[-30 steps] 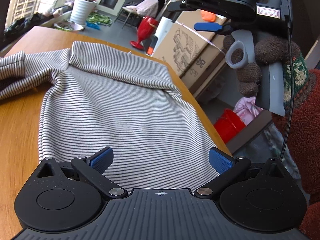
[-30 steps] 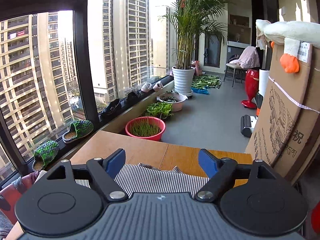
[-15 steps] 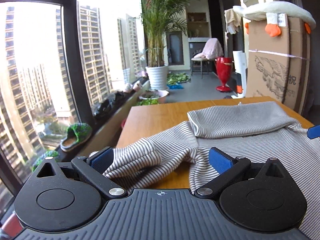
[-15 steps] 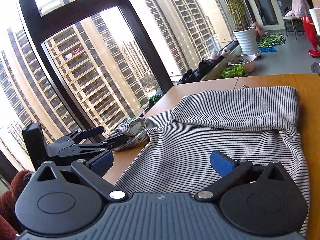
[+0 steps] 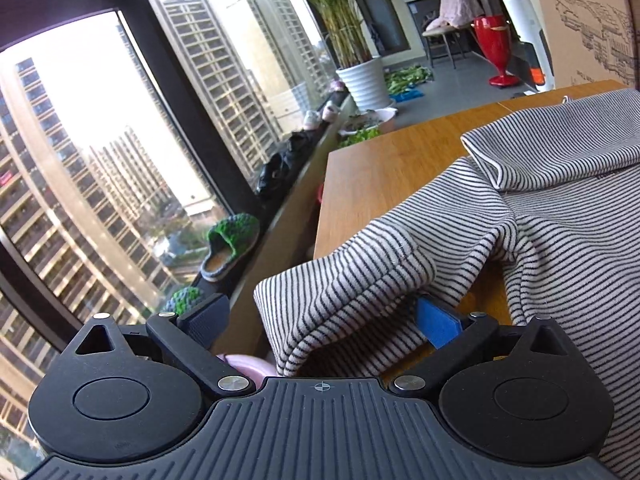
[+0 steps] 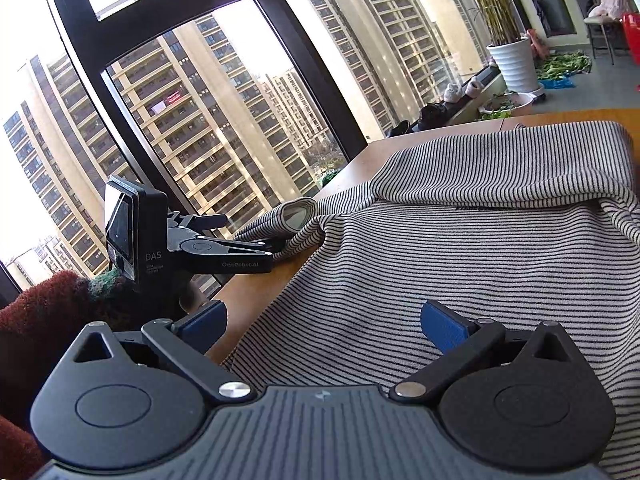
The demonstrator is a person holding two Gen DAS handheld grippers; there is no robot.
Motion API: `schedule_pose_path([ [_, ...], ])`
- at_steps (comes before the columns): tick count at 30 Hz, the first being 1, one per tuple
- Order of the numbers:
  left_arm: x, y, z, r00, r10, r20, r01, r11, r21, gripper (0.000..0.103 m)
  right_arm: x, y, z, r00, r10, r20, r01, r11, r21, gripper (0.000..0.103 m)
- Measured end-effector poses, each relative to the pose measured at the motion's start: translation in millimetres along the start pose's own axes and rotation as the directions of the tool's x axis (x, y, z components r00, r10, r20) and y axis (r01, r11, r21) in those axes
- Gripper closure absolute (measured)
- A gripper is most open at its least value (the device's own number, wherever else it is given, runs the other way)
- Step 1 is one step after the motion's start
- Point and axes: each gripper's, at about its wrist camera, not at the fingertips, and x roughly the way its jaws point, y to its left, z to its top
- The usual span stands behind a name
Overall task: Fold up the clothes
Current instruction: 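Grasp the other sleeve cuff with the left gripper and lift it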
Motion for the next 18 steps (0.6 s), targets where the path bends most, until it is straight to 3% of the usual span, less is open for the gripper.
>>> schedule_pose_path([
  [2,1.3,-7.2,-0.6,1.0,-0.001,-0.003,0.001,1.0,0.026,0.004,-1.6,1.0,-1.5,1.0,0.005,0.004,-0.005,1.0,-0.002,0.0],
  [7,4.0,-12.1,3.4,0.999,-0.04,-0.029,0.041,0.999,0.03,0.031,-1.5,2.3,-1.3,1.0,0.005,0.009,-0.005,1.0,-0.006,0.0],
  [11,8.2,-17.1,3.3,0.998,-0.048,-0.028,0.05,0.997,0.059,0.045,0.3,1.5,-1.2,1.0,0.0,0.004,0.0,1.0,-0.002,0.0],
  [18,17.1,17.0,8.2,0.993,-0.091,-0.069,0.085,0.993,-0.086,0.076,4.2,0.0,-3.7,1.0,-0.015,-0.002,0.015,1.0,0.008,0.0],
])
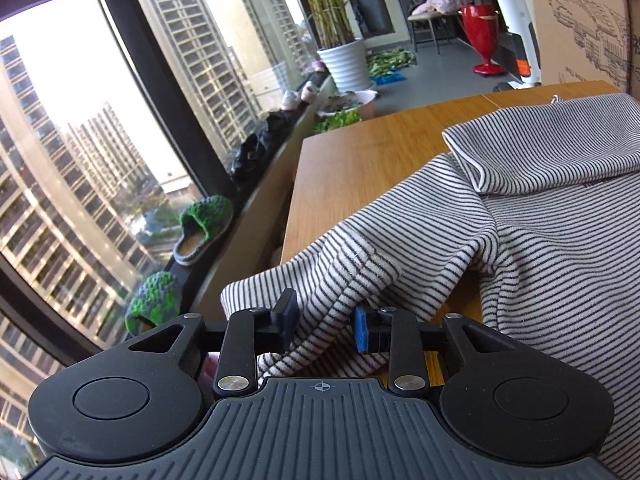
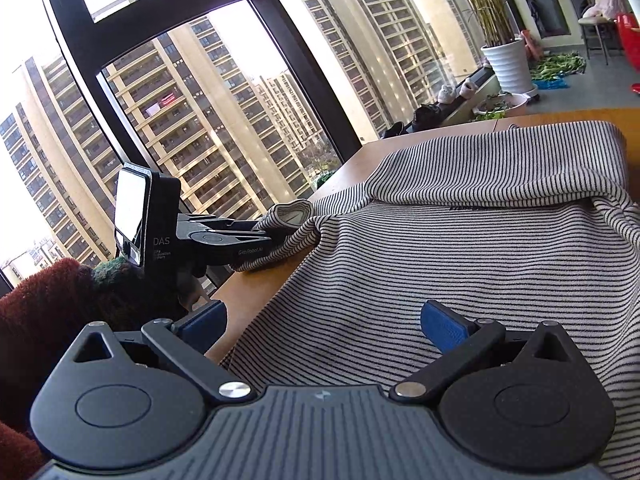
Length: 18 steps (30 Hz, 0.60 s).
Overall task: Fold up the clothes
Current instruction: 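Grasp the other sleeve cuff with the left gripper and lift it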
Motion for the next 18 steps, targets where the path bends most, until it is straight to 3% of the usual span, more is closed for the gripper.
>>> schedule_pose_path([
  [4,-1.7,25.3,11.4,1.0,0.003,0.005,-0.002,0.995,-0.095,0.089,0.2,0.6,-1.4,1.0,-0.002,-0.001,0.002,1.0,0.003,0.0],
  [10,-16.1,45.4,46.3,0.996,0.03,0.087,-0.016,0.987,-0.158,0.092,3.2,-0.8,-2.6,1.0,-0.012,-0.01,0.012,1.0,0.016,0.0],
  [18,-45.6,44.9,91.2,0.978,-0.063,0.197,0.104,0.974,-0.202,0.093,-0.7,-7.6,-2.9,0.999,-0.046,0.014,0.045,0.997,0.06,0.0],
])
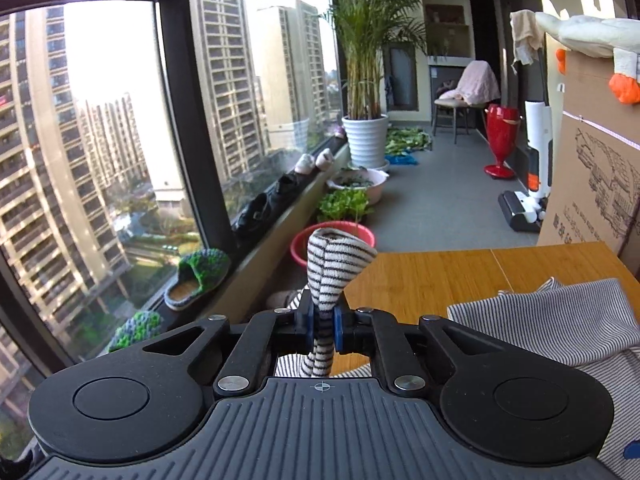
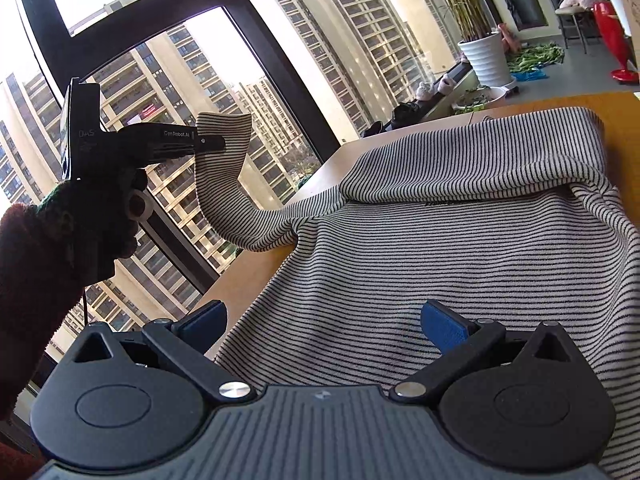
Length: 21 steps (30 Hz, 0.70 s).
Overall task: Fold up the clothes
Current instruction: 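Grasp the other sleeve cuff with the left gripper and lift it, then carry the sleeve over the shirt body with the left gripper and release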
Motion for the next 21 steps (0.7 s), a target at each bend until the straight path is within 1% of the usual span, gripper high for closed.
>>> schedule_pose_path([
  [3,-4.8,-13.7,14.9,0.998,-0.061,0.035,0.061,0.998,-0.022,0.094,-0.7,-0.4,0.2,1.0,-0.001,0.004,0.001,1.0,0.003,0.0],
  [6,-11.9,-33.4,26.1,0.987,-0.14,0.083,0.144,0.989,-0.041,0.094,-0.7,-0.7,0.6,1.0,-0.002,0.006,0.002,1.0,0.005,0.0],
  [9,-16.7,-61.9,36.0,0.967,-0.222,0.122,0.227,0.974,-0.024,0.094,0.1,-2.0,0.9,1.0,-0.008,0.004,0.008,1.0,0.008,0.0],
  [12,-17.7,-98.7,48.7,0.946,-0.29,0.145,0.288,0.957,0.035,0.094,0.0,-3.6,0.6,1.0,-0.017,0.003,0.017,1.0,0.015,0.0],
  [14,-16.8,-123.6,57.4,0.93,-0.336,0.149,0.329,0.942,0.069,0.094,0.3,-5.3,0.7,1.0,-0.029,0.003,0.028,0.999,0.022,0.0],
  [17,-14.2,-163.3,63.2,0.903,-0.413,0.118,0.402,0.91,0.102,0.094,0.8,-8.3,2.4,0.999,-0.048,0.01,0.048,0.998,0.036,0.0],
  [21,-8.6,-216.8,55.8,0.872,-0.485,0.068,0.466,0.864,0.192,0.093,1.1,-12.3,3.2,0.997,-0.07,0.015,0.069,0.996,0.049,0.0],
])
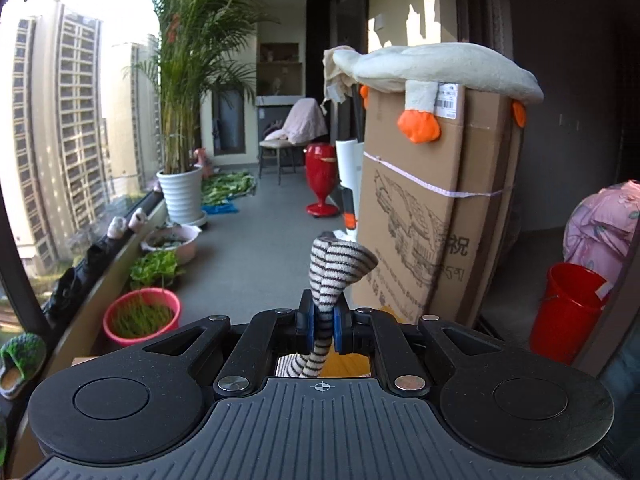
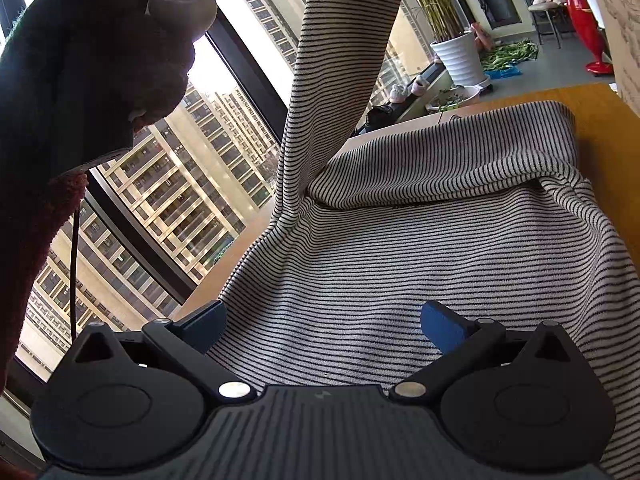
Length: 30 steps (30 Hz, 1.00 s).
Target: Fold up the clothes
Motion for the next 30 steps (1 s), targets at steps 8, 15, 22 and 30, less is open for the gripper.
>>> schedule_pose_path([
  [8,15.2,-21.5,-6.7,0.989,-0.144,0.013,0.144,0.989,-0.034,0.07,5.8,-10.1,0.9,0.999,-0.033,-0.004,0.033,0.999,0.041,0.0],
  [15,-19.7,5.5,-24.0,0.989,-0.143,0.043,0.144,0.989,-0.027,0.052,9.3,-10.7,-0.1,0.999,-0.036,0.001,0.036,0.999,0.031,0.0],
  [22,-29.2,81.5,-115.0,0.988,-0.053,-0.146,0.014,0.966,-0.259,0.04,15.1,-13.9,-2.5,0.999,-0.035,0.036,0.034,0.999,0.039,0.0],
  [30,-19.3,132.6,-186.2,0.977,-0.09,-0.195,-0.007,0.895,-0.446,0.034,23.5,-1.4,2.0,0.997,-0.079,-0.006,0.078,0.996,-0.048,0.0],
])
